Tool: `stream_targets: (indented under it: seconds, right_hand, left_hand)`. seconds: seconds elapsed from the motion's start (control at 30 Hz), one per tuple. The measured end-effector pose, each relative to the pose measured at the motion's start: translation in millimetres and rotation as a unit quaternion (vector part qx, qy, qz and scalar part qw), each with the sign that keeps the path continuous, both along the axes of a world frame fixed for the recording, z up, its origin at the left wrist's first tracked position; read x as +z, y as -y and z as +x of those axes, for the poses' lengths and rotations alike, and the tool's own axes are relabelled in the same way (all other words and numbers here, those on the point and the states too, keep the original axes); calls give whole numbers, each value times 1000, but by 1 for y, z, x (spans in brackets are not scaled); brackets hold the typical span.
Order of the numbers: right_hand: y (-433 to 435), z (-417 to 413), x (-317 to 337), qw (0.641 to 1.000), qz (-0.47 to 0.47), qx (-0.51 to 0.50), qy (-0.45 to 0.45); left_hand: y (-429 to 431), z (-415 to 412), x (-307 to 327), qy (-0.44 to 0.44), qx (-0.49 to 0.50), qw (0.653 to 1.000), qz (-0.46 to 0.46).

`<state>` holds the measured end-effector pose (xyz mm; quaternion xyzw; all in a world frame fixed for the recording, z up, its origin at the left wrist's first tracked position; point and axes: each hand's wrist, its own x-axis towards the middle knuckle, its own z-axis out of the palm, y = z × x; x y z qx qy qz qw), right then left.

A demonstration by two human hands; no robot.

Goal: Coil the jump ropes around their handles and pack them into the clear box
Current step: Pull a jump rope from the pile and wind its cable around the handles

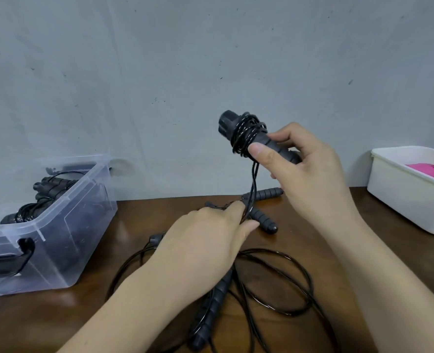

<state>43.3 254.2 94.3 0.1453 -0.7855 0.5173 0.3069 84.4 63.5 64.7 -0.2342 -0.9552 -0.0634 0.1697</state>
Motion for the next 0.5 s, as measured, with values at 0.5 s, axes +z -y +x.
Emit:
stream_targets:
  seconds: [0.5]
  right_hand:
    - [43, -3, -38, 948, 214, 186, 146]
  left_hand:
    - [68, -15, 35, -149, -108, 965, 189]
